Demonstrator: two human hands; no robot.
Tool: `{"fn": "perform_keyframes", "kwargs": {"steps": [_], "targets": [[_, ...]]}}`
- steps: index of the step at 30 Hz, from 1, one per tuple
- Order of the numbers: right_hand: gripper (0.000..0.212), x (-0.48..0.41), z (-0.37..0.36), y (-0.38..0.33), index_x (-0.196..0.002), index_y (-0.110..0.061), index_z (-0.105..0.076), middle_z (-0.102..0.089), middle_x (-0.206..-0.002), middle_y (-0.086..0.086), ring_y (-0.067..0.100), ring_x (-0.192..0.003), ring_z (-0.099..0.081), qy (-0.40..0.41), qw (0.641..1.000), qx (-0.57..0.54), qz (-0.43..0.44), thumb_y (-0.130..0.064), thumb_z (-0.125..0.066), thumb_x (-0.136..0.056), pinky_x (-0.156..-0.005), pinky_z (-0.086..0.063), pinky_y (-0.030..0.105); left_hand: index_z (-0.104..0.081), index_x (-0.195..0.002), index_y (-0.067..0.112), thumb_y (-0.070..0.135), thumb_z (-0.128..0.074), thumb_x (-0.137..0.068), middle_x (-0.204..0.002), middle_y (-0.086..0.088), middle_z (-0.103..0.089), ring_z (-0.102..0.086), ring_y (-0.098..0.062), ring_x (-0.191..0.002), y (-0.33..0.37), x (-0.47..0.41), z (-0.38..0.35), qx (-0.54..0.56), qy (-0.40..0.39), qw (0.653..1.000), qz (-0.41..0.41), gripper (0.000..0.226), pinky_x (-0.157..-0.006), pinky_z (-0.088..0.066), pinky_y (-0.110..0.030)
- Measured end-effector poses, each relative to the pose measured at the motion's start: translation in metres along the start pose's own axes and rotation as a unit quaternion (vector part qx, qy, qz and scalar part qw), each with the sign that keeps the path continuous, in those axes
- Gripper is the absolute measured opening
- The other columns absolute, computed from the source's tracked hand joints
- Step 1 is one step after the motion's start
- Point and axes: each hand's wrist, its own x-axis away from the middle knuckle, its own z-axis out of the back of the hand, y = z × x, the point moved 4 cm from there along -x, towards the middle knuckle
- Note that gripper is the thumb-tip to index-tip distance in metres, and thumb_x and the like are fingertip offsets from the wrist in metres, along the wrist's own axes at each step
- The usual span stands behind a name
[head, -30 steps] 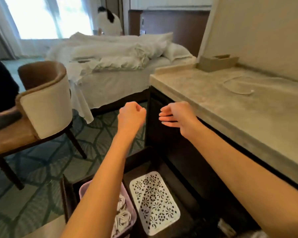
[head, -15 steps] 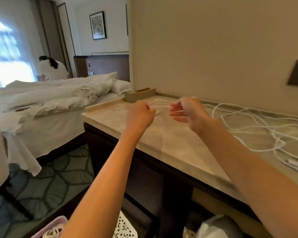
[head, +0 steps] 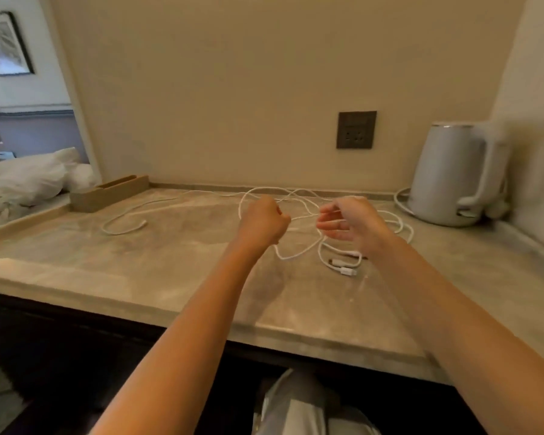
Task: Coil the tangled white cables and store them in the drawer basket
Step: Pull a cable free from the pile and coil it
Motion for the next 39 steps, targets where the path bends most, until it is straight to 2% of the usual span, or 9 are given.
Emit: {"fn": "perform_keyframes", "kwargs": {"steps": [5, 11, 16, 19, 23, 27, 31, 35, 39], "targets": [[0.013, -0.013, 0.046, 0.014, -0.081, -0.006, -0.059, -0.053, -0.066, 0.006, 0.011, -0.055, -0.048, 0.075, 0.996, 0.050, 0.012, 0.000, -0.049, -0.087, -0.044, -0.040, 0.018, -0.059, -0.070, 0.003, 0.012, -0.048, -0.091, -0.089, -0.022, -0.069, -0.067, -0.033, -0.083, 0.027, -0.009, -0.041, -0.007, -0.058, 0.998, -0.032, 0.025, -0.075, -0.055, -0.035], [0.015, -0.019, 0.058, 0.026, -0.071, -0.006, -0.060, -0.049, -0.059, 0.004, 0.012, -0.050, -0.044, 0.013, 0.927, 0.376, 0.010, -0.008, -0.066, -0.084, -0.044, -0.036, 0.021, -0.067, -0.093, -0.006, 0.016, -0.055, -0.087, -0.090, -0.024, -0.068, -0.066, -0.035, -0.085, 0.039, -0.014, -0.058, -0.036, -0.055, 0.996, -0.062, 0.025, -0.079, -0.053, -0.038], [0.026, -0.039, 0.063, 0.017, -0.069, -0.012, -0.058, -0.059, -0.063, 0.006, 0.002, -0.041, -0.052, 0.075, 0.973, 0.200, 0.090, -0.001, -0.052, -0.092, -0.044, -0.041, 0.013, -0.056, -0.115, 0.003, 0.012, -0.059, -0.085, -0.118, -0.016, -0.057, -0.052, -0.030, -0.109, 0.040, -0.029, -0.060, -0.045, -0.010, 0.996, -0.079, 0.031, -0.088, -0.040, -0.034], [0.019, -0.041, 0.065, -0.002, -0.091, -0.005, -0.062, -0.059, -0.069, 0.003, 0.001, -0.042, -0.049, 0.062, 0.980, 0.124, 0.141, 0.001, -0.044, -0.095, -0.039, -0.036, 0.010, -0.047, -0.132, 0.009, 0.014, -0.059, -0.089, -0.136, -0.012, -0.045, -0.042, -0.026, -0.125, 0.050, -0.041, -0.062, -0.036, -0.017, 0.990, -0.134, 0.045, -0.101, -0.031, -0.030], [0.021, -0.049, 0.072, -0.023, -0.097, 0.001, -0.064, -0.051, -0.062, -0.001, 0.005, -0.048, -0.034, 0.036, 0.982, 0.095, 0.158, 0.000, -0.042, -0.096, -0.037, -0.024, 0.011, -0.066, -0.093, 0.001, 0.018, -0.053, -0.092, -0.088, -0.013, -0.067, -0.062, -0.025, -0.086, 0.064, -0.064, -0.059, 0.036, -0.030, 0.988, -0.144, 0.021, -0.081, -0.045, -0.032], [0.034, -0.068, 0.077, -0.035, -0.072, 0.000, -0.057, -0.043, -0.043, -0.003, 0.003, -0.028, -0.024, -0.038, 0.992, -0.067, 0.097, -0.016, -0.041, -0.097, -0.028, -0.016, 0.013, -0.060, -0.079, 0.006, 0.027, -0.056, -0.091, -0.058, 0.005, -0.047, -0.041, -0.008, -0.055, 0.076, -0.084, -0.044, 0.108, 0.053, 0.977, -0.177, 0.025, -0.058, -0.035, -0.026], [0.066, -0.078, 0.061, -0.040, -0.055, -0.007, -0.053, -0.035, -0.034, -0.003, 0.005, -0.025, -0.022, -0.215, 0.965, -0.152, 0.008, -0.051, -0.027, -0.096, -0.031, -0.014, 0.014, -0.065, -0.077, 0.010, 0.025, -0.059, -0.089, -0.054, 0.007, -0.046, -0.038, -0.003, -0.051, 0.084, -0.106, -0.034, 0.164, 0.106, 0.957, -0.214, 0.020, -0.048, -0.029, -0.010], [0.076, -0.086, 0.036, -0.040, -0.051, -0.009, -0.056, -0.034, -0.028, -0.004, 0.005, -0.022, -0.018, -0.373, 0.894, -0.248, -0.020, -0.066, -0.022, -0.088, -0.032, -0.014, 0.015, -0.067, -0.080, 0.010, 0.022, -0.059, -0.089, -0.071, -0.007, -0.062, -0.048, -0.011, -0.061, 0.086, -0.129, -0.042, 0.220, 0.098, 0.945, -0.222, 0.017, -0.058, -0.036, -0.020], [0.072, -0.101, 0.028, -0.050, -0.046, -0.011, -0.053, -0.032, -0.024, -0.004, 0.008, -0.022, -0.015, -0.404, 0.851, -0.334, 0.001, -0.068, -0.023, -0.081, -0.031, -0.020, 0.015, -0.067, -0.081, 0.009, 0.011, -0.052, -0.091, -0.068, -0.010, -0.062, -0.052, -0.016, -0.063, 0.082, -0.151, -0.071, 0.203, 0.006, 0.956, -0.214, 0.019, -0.062, -0.041, -0.027]]}}
